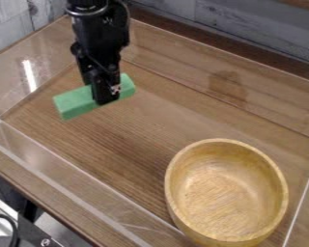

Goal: Remove the green block from inside the brown bowl and put it on the table

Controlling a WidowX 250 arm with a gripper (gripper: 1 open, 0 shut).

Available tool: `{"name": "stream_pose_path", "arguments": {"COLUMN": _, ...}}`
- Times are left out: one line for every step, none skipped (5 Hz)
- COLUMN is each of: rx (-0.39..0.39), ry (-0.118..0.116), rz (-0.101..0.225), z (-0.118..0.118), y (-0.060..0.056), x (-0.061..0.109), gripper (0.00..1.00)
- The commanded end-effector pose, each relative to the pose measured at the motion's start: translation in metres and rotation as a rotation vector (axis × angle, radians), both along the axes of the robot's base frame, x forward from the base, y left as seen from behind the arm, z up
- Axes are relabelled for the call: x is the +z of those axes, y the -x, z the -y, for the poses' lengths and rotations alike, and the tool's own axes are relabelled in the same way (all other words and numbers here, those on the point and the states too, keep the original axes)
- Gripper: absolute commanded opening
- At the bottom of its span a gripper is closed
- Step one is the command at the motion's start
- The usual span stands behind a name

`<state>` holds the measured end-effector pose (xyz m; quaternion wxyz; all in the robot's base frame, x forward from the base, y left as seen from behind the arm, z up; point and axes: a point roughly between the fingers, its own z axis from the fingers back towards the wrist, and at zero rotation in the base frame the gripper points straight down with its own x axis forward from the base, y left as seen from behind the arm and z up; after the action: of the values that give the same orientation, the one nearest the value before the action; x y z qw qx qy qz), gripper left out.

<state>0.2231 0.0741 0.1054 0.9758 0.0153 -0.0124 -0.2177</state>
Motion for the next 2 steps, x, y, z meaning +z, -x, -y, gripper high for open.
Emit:
{"name": "stream_pose_path", "arguments": {"rx": 0.024, "ry": -0.017, "rz": 0.027, "z": -0.0051, "y": -0.0016, "x": 0.0023, "gripper": 0.0}}
{"name": "stream_pose_path", "arguments": {"rx": 0.037, "ry": -0.021, "rz": 0.023, "z": -0.0045, "y": -0.0014, "x": -0.0016, "gripper": 0.0}}
